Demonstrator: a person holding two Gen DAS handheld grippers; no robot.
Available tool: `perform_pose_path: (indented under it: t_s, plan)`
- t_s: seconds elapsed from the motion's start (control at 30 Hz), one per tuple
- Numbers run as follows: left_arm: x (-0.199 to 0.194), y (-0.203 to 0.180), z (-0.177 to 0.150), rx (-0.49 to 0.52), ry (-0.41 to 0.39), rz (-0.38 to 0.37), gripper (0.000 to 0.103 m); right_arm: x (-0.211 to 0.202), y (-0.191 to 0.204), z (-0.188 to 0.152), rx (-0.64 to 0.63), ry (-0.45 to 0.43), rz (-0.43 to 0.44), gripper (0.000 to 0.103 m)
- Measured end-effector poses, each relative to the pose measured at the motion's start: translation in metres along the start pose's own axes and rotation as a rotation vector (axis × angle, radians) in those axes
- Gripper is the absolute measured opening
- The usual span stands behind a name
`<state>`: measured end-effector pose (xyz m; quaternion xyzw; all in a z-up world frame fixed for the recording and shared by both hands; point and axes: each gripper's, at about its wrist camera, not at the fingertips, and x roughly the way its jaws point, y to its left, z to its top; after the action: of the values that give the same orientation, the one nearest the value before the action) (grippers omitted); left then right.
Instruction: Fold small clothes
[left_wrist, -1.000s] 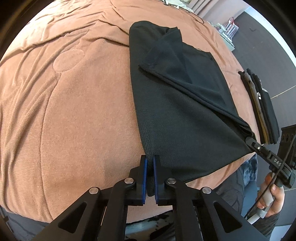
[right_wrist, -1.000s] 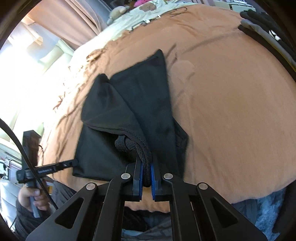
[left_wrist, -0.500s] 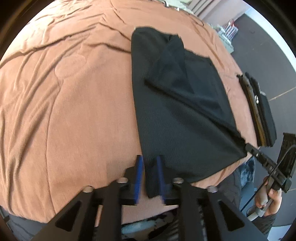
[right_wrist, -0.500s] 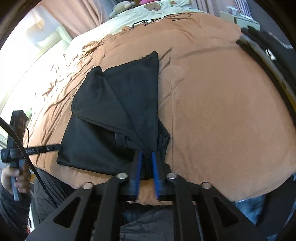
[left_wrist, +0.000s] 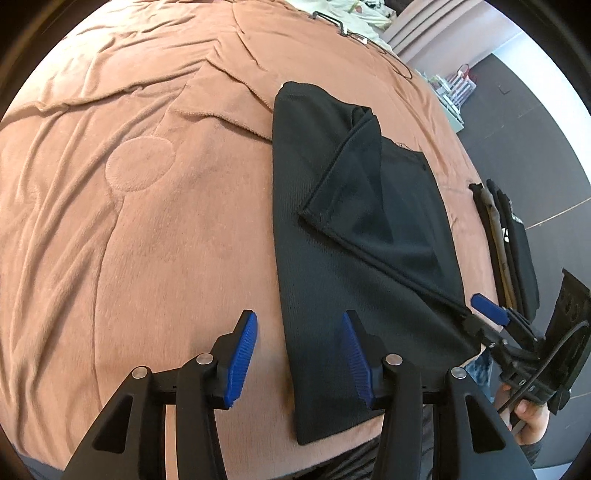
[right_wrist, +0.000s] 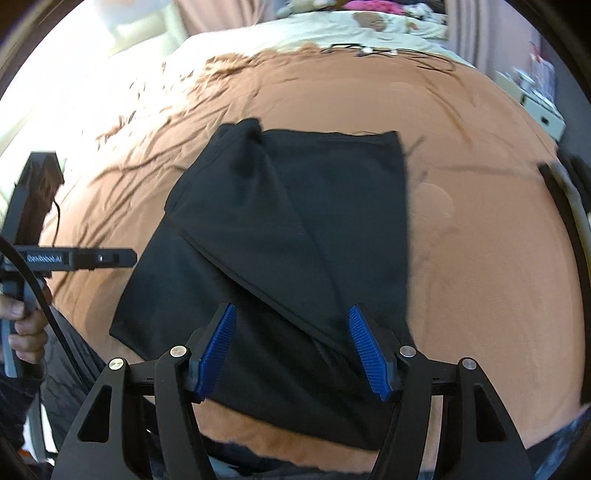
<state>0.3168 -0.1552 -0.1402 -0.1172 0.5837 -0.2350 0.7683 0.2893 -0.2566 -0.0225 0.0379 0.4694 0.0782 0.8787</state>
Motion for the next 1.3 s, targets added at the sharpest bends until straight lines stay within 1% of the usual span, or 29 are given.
perform_pose_path:
  t_s: [0.13,0.3,0.37,0.43,0.5,0.57,0.63,0.67,0.77,0.8,0.83,0.87,0.9,0.93,1.1,1.3]
  plan:
    - [0.003,0.005,0.006,-0.010,-0.003,-0.008,0.050,0.018,0.021,0.018,-0.067,0.013,-0.007,0.062]
    - [-0.003,0.018,0.012,-0.034,-0.020,-0.014,0.050,0.030,0.044,0.037,-0.137,-0.009,0.033,0.062]
    - [-0.005,0.023,0.013,-0.046,-0.025,-0.020,0.050,0.036,0.053,0.043,-0.173,-0.014,0.053,0.056]
    - [-0.011,0.030,0.015,-0.059,-0.035,-0.021,0.050,0.044,0.064,0.049,-0.212,-0.005,0.065,0.046]
    - [-0.016,0.037,0.016,-0.071,-0.046,-0.024,0.050,0.051,0.071,0.052,-0.241,0.005,0.075,0.043]
    - [-0.021,0.043,0.016,-0.083,-0.054,-0.029,0.050,0.062,0.081,0.056,-0.270,0.020,0.073,0.043]
    - [-0.026,0.050,0.017,-0.097,-0.066,-0.034,0.050,0.074,0.088,0.059,-0.282,0.038,0.076,0.036]
    - [-0.028,0.052,0.016,-0.103,-0.070,-0.035,0.050,0.079,0.090,0.061,-0.284,0.048,0.076,0.035]
    - [-0.033,0.063,0.016,-0.121,-0.078,-0.035,0.050,0.102,0.094,0.068,-0.290,0.077,0.050,0.028]
    - [-0.034,0.065,0.017,-0.126,-0.079,-0.035,0.050,0.107,0.095,0.071,-0.283,0.084,0.045,0.021]
    - [-0.036,0.069,0.017,-0.132,-0.081,-0.033,0.050,0.112,0.091,0.075,-0.259,0.091,0.049,0.015]
    - [-0.036,0.070,0.017,-0.135,-0.082,-0.032,0.050,0.114,0.085,0.079,-0.227,0.091,0.067,0.012]
    - [-0.037,0.071,0.018,-0.136,-0.084,-0.030,0.050,0.114,0.084,0.082,-0.210,0.090,0.077,0.006]
    - [-0.037,0.071,0.018,-0.135,-0.085,-0.027,0.050,0.111,0.078,0.085,-0.186,0.084,0.091,0.003]
    - [-0.031,0.061,0.024,-0.122,-0.083,-0.035,0.050,0.093,0.049,0.091,-0.109,0.043,0.108,0.001]
    - [-0.010,0.035,0.035,-0.086,-0.055,-0.043,0.050,0.066,-0.005,0.097,0.029,-0.020,0.113,0.001]
